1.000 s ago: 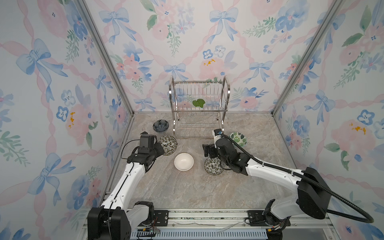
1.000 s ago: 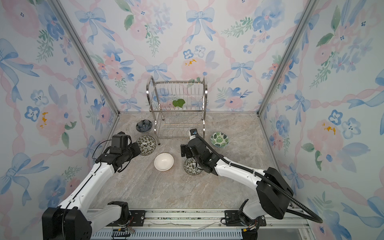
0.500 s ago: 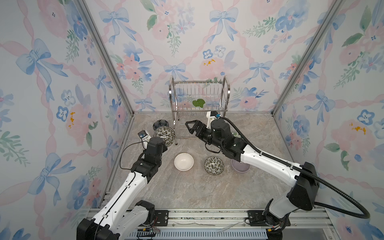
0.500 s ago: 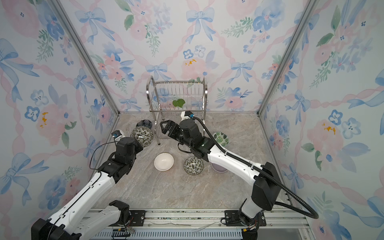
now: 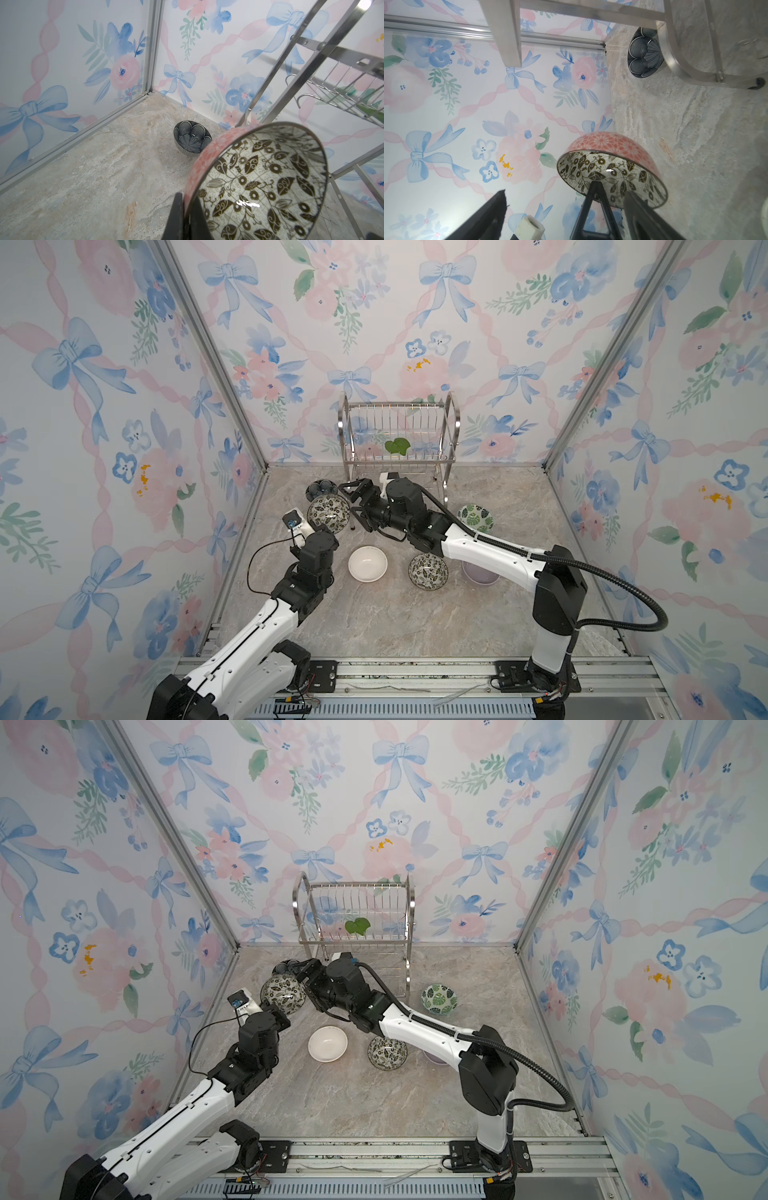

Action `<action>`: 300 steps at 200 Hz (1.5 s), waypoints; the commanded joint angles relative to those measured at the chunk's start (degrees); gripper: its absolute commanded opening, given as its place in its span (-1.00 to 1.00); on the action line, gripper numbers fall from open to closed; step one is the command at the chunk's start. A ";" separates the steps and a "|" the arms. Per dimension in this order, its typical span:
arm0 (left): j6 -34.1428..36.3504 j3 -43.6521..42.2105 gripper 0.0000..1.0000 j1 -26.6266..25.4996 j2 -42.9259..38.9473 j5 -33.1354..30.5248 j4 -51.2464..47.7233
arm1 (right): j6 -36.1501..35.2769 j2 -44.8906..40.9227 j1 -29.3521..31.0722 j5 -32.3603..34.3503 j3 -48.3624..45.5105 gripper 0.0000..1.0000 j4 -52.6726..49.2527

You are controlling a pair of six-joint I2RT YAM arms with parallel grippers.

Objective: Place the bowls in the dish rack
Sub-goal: 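Lift the floral bowl with the left gripper while the right gripper approaches, then grasp the floral bowl's rim with the right gripper while the left gripper releases it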

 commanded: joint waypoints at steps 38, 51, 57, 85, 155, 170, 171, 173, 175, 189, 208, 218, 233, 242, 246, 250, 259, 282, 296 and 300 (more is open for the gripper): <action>2.88 -1.19 -1.00 -0.23 -1.13 0.48 10.70 | 5.73 4.39 2.03 -0.03 8.21 0.63 -0.83; 2.81 -1.21 -1.00 -0.30 -1.39 0.83 10.62 | 6.46 6.12 1.88 0.32 10.84 0.61 -2.60; 2.75 -1.21 -1.00 -0.37 -1.48 0.84 10.67 | 7.01 6.95 1.87 0.30 11.97 0.58 -2.92; 3.00 -1.53 -1.00 -0.53 -2.44 0.73 11.02 | 8.45 10.29 2.33 0.74 16.44 0.53 -5.12; 3.75 -2.37 -1.00 -0.64 -3.71 0.48 11.38 | 8.95 14.17 1.74 2.04 20.51 0.23 -7.28; 4.06 -2.40 -1.00 -0.59 -3.85 0.50 11.40 | 8.83 14.59 1.65 2.27 20.93 0.06 -7.55; 4.06 -2.41 -1.00 -0.64 -3.91 0.53 11.40 | 8.83 14.60 1.63 2.24 21.03 0.05 -7.54; 4.10 -2.44 -1.00 -0.60 -3.86 0.49 11.47 | 8.83 14.68 1.60 2.22 21.11 0.02 -7.54; 4.13 -2.47 -1.00 -0.60 -3.84 0.48 11.48 | 8.83 14.77 1.64 2.24 21.13 -0.01 -7.54; 4.32 -2.57 -1.00 -0.61 -3.84 0.32 11.64 | 9.01 15.41 1.62 2.16 21.63 -0.16 -7.78; 4.47 -2.71 -1.00 -0.62 -3.91 0.08 11.68 | 9.18 16.17 1.74 2.02 22.18 -0.25 -7.67; 4.55 -2.77 -1.00 -0.63 -4.05 -0.05 11.84 | 9.18 16.50 1.76 2.02 22.44 -0.34 -7.55; 4.72 -2.77 -1.00 -0.65 -4.23 -0.28 11.88 | 9.10 17.03 1.76 1.77 22.71 -0.45 -7.20; 4.67 -2.78 -1.00 -0.62 -4.30 -0.35 11.91 | 9.04 17.30 1.71 1.65 22.74 -0.55 -6.62; 4.71 -2.81 -1.00 -0.61 -4.36 -0.43 11.93 | 8.94 17.41 1.76 1.59 22.87 -0.60 -6.28; 4.67 -2.80 -1.00 -0.60 -4.32 -0.46 11.90 | 8.80 17.50 1.79 1.52 22.84 -0.65 -6.09; 4.72 -2.77 -1.00 -0.60 -4.32 -0.45 11.93 | 8.30 17.62 1.86 1.47 22.99 -0.77 -5.92; 4.76 -2.84 -1.00 -0.58 -4.36 -0.44 11.93 | 6.20 17.19 1.72 1.70 22.56 -1.00 -6.06; 4.74 -2.76 -1.00 -0.52 -4.32 -0.35 11.84 | 4.88 16.66 1.63 2.04 21.76 -1.00 -5.64; 4.69 -2.69 -1.00 -0.51 -4.36 -0.34 11.83 | 4.52 16.49 1.66 2.18 21.52 -1.00 -5.48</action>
